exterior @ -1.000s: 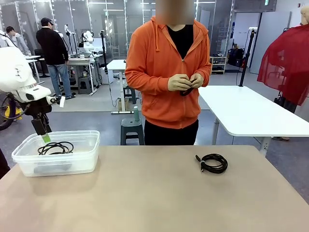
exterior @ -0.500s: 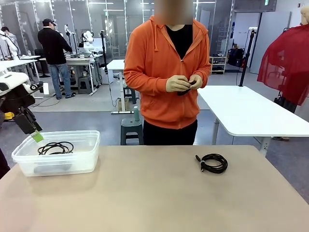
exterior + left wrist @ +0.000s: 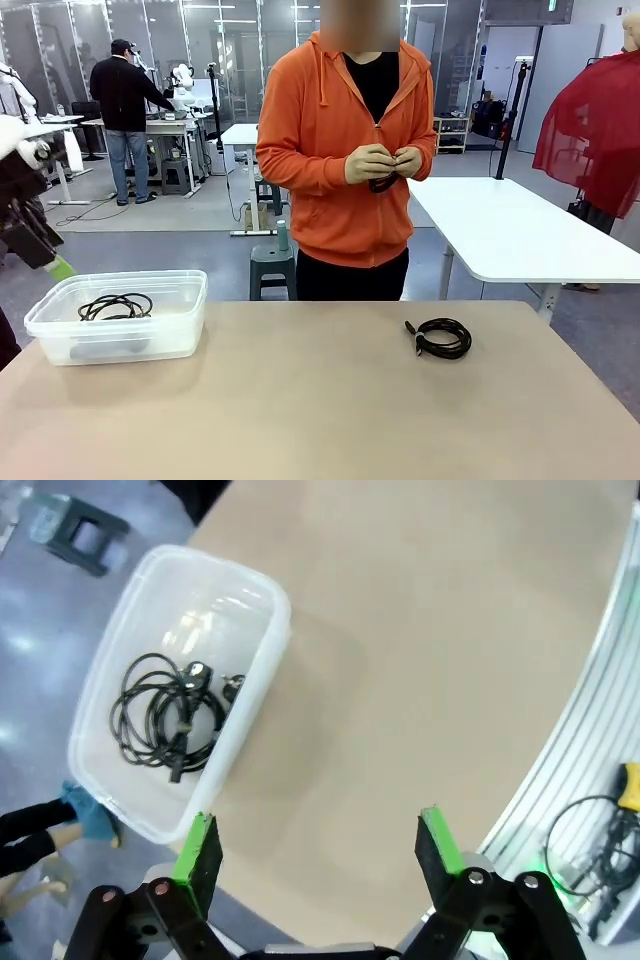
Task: Organize and store the cables.
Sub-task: Place the USB Extension Cable into the Organizing box.
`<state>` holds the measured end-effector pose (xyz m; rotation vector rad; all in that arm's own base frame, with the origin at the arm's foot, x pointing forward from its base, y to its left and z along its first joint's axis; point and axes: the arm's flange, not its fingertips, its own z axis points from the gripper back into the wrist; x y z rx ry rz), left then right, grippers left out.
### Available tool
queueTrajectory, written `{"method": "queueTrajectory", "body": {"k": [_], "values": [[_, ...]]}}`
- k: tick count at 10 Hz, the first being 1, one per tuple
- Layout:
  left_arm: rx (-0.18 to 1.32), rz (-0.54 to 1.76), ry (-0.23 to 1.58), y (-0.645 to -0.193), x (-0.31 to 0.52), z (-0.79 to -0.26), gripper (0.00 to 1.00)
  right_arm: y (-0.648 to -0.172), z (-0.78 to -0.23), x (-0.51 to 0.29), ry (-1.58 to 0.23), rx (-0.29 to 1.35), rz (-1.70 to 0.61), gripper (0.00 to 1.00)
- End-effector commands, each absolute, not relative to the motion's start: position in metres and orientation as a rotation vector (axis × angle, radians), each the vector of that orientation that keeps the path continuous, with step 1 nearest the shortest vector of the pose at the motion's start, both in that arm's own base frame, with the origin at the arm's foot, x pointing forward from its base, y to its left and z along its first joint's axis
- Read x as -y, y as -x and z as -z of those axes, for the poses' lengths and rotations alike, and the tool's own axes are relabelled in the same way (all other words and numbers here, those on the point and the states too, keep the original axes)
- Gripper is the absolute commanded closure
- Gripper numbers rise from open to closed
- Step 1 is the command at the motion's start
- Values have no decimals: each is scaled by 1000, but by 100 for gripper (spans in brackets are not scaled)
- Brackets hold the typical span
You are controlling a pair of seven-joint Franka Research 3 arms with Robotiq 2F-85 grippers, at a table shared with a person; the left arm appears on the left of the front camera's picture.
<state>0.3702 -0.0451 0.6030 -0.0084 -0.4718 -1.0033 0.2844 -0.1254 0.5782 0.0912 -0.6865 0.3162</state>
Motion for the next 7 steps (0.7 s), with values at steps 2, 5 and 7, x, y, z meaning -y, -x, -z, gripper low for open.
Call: {"method": "queueTrajectory", "body": {"k": [2,5,7], "values": [[510,915,3,-341,40,-615,2,-284,-578,125,-91,686,-316,0],[537,884,33,-324,21,-616,2,-288,-612,82,-32,670,-434,0],[532,892,58,-316,14,-618,2,-307,-621,44,-24,610,-465,0]]}}
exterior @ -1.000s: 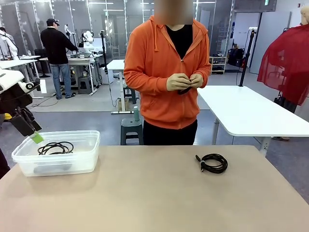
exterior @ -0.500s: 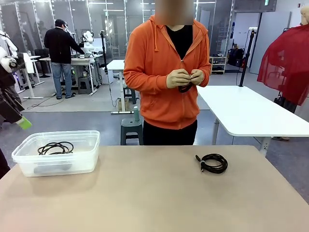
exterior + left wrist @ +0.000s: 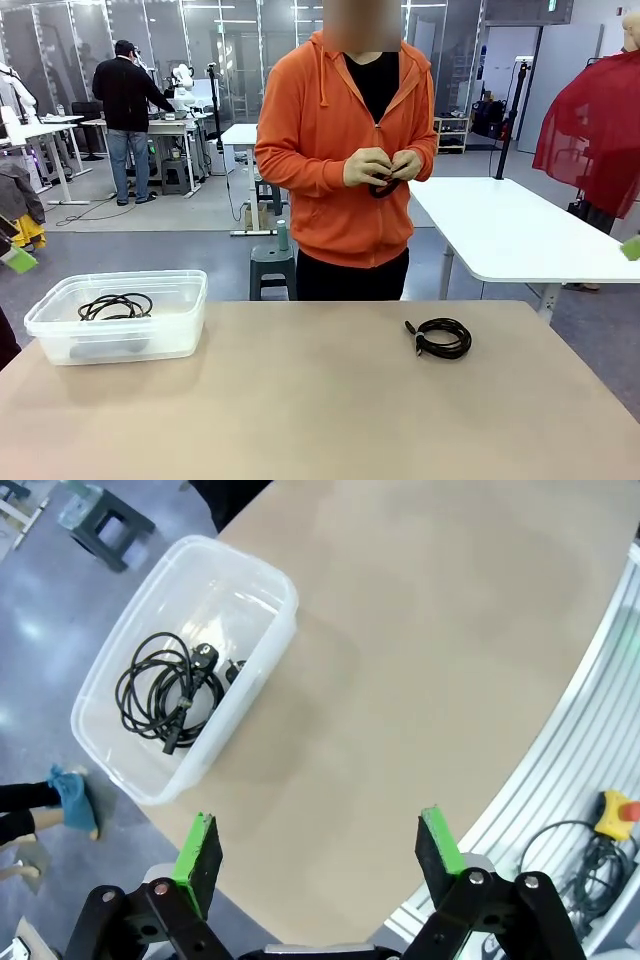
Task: Organize and store the cables.
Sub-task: Place the USB Extension Cable into the Organizing box.
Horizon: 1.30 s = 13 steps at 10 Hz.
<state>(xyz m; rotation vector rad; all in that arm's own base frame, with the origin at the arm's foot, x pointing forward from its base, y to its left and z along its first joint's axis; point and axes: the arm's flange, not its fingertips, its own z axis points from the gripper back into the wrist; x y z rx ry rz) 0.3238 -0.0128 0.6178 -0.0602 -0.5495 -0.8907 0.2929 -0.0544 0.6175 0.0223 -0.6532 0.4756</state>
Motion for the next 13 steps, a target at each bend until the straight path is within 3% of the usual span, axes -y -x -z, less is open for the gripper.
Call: {"method": "queueTrajectory", "body": {"k": [1,7,13], "values": [[541,902,57,-317,14,-618,2,-319,-620,28,-14,582,-475,0],[549,891,60,-324,13,-618,2,-421,-567,-66,73,513,-530,0],[549,891,60,-324,13,-618,2,-419,-557,-69,45,501,-562,0]]}}
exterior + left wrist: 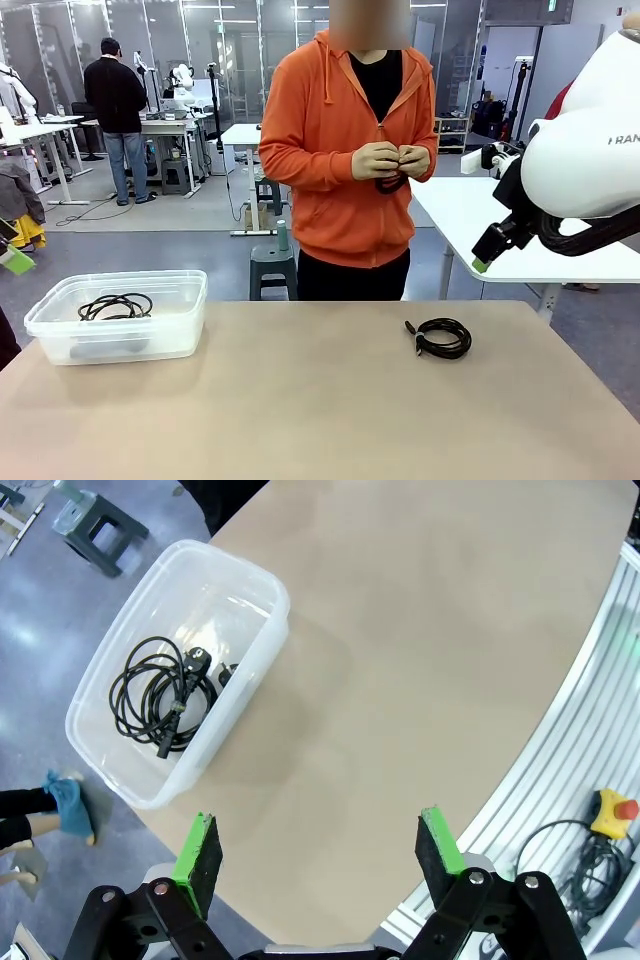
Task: Organize and store the cables.
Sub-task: Place the USB Extension Cable into the Organizing box.
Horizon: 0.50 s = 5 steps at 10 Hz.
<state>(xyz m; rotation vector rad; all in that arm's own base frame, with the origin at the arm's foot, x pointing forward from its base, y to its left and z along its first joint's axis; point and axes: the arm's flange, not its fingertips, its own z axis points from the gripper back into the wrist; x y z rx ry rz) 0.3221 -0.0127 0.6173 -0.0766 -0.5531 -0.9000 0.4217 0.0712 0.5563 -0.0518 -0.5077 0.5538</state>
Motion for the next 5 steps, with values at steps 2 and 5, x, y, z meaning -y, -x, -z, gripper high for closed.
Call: {"method": "queueTrajectory", "body": {"k": [2,5], "values": [[549,891,60,-324,13,-618,2,-419,-557,-69,45,501,-562,0],[549,891,60,-324,13,-618,2,-465,-536,-99,9,409,-517,0]]}}
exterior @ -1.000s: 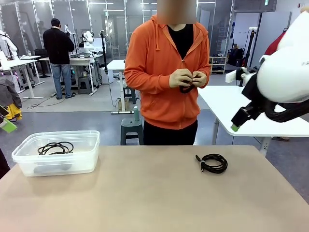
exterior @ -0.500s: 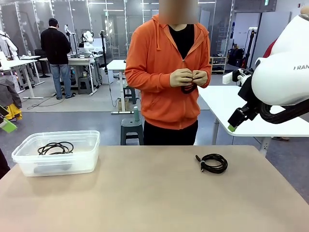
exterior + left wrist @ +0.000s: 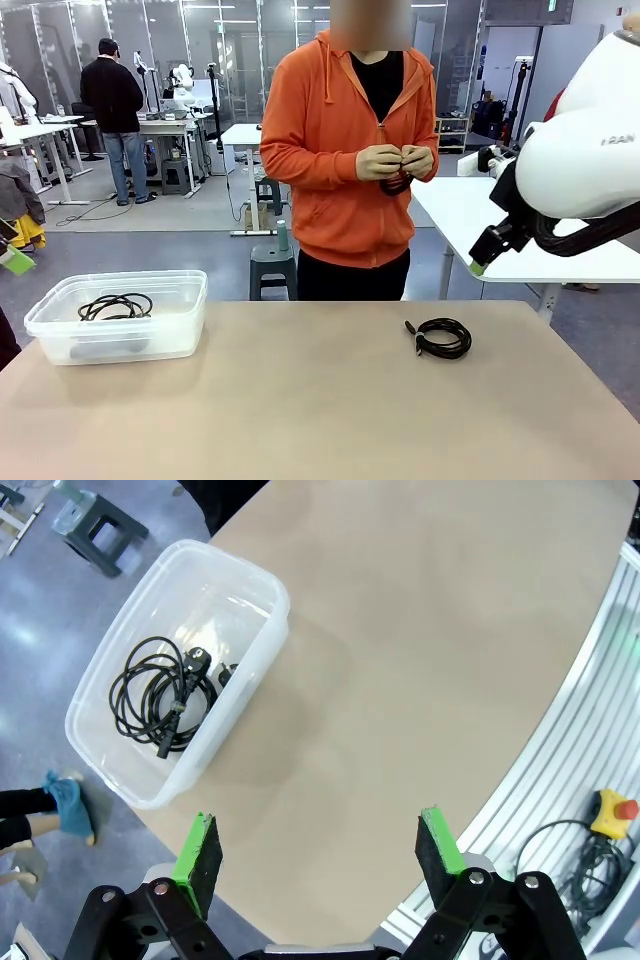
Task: Organize and store the cables.
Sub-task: Place the USB Extension Cable into the Organizing box.
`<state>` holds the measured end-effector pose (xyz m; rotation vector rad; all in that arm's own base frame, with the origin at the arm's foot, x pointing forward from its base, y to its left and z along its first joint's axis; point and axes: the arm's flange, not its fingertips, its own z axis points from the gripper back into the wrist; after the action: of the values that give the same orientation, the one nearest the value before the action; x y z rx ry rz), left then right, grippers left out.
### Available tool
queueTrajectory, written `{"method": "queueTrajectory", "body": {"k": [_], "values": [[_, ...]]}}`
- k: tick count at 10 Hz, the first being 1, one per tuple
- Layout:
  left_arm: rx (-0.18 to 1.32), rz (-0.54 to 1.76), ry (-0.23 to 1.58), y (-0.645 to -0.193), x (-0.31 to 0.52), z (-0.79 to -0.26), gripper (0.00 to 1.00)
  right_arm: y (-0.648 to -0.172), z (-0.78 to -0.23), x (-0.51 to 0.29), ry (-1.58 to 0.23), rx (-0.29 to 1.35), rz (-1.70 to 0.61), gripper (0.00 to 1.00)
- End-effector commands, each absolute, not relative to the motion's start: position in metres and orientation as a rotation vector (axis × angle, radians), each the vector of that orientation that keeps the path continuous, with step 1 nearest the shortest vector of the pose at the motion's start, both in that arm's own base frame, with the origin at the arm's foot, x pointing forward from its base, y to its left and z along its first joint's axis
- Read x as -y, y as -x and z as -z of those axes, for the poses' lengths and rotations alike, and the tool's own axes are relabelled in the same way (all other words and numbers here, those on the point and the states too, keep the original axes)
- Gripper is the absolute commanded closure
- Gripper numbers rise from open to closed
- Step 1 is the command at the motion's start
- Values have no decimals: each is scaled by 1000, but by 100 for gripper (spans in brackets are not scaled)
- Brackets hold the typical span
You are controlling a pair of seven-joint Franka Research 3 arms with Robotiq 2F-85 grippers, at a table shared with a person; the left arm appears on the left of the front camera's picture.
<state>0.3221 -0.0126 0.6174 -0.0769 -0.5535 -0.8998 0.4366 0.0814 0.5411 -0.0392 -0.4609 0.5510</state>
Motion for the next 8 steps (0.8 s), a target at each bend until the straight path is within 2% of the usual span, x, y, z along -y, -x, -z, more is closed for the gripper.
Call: {"method": "queueTrajectory", "body": {"k": [1,5,8], "values": [[549,891,60,-324,13,-618,2,-482,-528,-111,31,381,-467,0],[549,891,60,-324,13,-618,2,-524,-490,-137,12,262,-386,0],[549,891,60,-324,13,-618,2,-551,-454,-157,8,242,-332,0]]}}
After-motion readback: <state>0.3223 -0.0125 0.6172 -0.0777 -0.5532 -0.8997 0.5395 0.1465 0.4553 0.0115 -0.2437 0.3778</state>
